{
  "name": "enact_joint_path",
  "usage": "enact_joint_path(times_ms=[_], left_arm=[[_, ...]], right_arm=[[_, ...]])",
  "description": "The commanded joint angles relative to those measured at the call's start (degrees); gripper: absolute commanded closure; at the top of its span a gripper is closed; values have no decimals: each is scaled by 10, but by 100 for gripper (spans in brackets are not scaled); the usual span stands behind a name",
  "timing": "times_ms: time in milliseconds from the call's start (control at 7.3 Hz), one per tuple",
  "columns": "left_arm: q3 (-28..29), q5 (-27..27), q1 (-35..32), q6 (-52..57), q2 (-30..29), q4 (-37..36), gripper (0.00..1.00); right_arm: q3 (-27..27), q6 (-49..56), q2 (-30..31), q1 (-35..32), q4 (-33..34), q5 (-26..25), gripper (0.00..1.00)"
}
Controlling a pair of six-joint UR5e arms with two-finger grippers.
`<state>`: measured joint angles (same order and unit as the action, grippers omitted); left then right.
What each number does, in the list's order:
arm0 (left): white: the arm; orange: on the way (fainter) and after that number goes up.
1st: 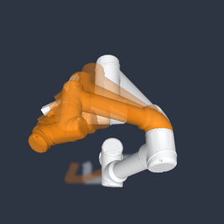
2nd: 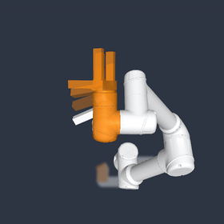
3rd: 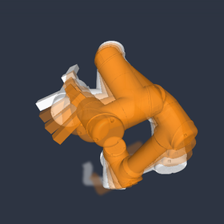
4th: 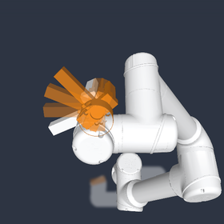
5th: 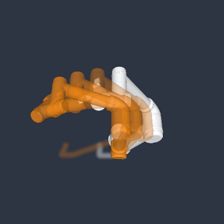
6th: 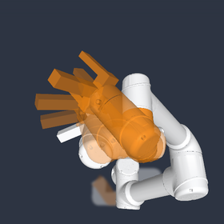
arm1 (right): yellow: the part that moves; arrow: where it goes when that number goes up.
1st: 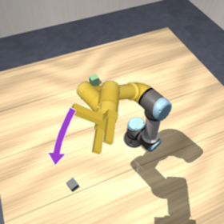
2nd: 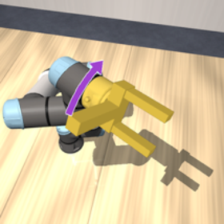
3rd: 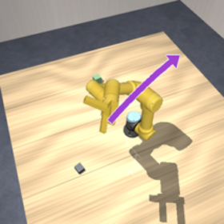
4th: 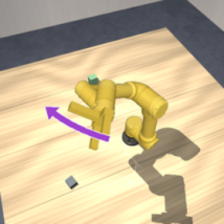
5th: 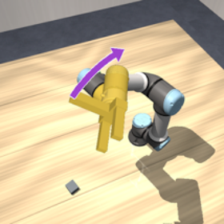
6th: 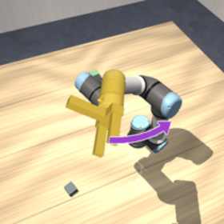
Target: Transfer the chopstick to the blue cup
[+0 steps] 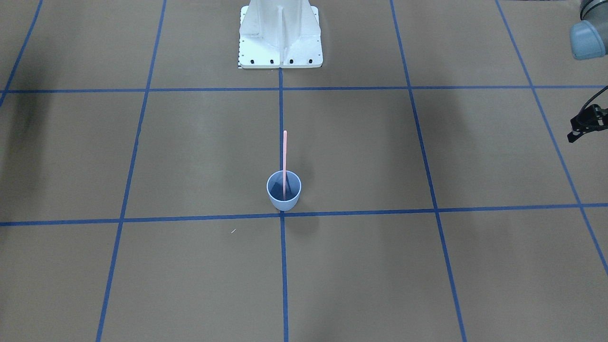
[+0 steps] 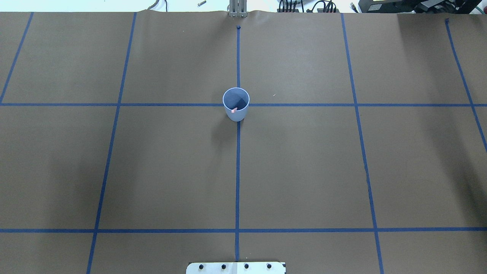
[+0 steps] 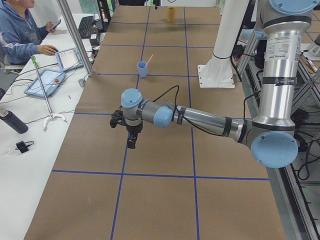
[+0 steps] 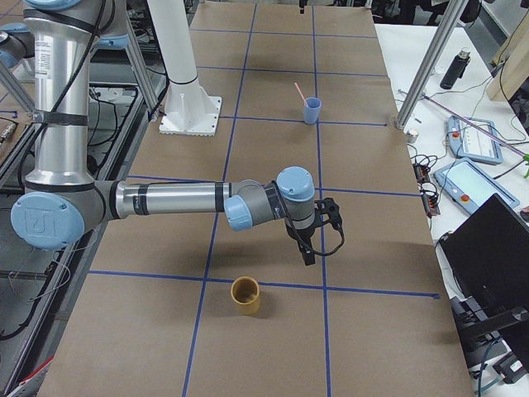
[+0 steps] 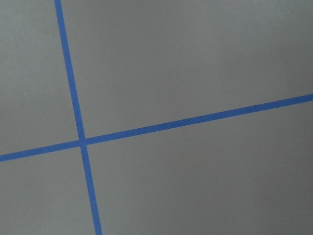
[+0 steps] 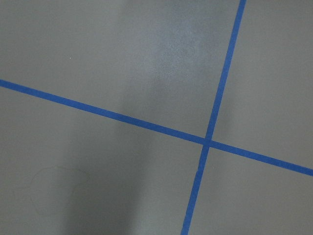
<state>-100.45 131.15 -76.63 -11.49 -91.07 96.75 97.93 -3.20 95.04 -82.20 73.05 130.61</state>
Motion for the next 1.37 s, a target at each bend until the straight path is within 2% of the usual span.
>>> enact_joint_path(times_ms=[0,274,548,959,1234], left_arm=[[3,1,0,-5,0,5,2],[-4,5,1,-6,-4,5,2],[-6,5,1,-5,-5,5,2],[-8,5,1,-4,-5,6,2],[-6,4,-1,-6,1,45,2]], right_arm=[[-4,0,-4,6,0,0,0],[-4,-2,-5,6,2,13,0],[-7,-2,-2,6,0,57,0],[-10,-1,-2,5,-5,82,0],[-9,-8,0,5,-5,79,0]])
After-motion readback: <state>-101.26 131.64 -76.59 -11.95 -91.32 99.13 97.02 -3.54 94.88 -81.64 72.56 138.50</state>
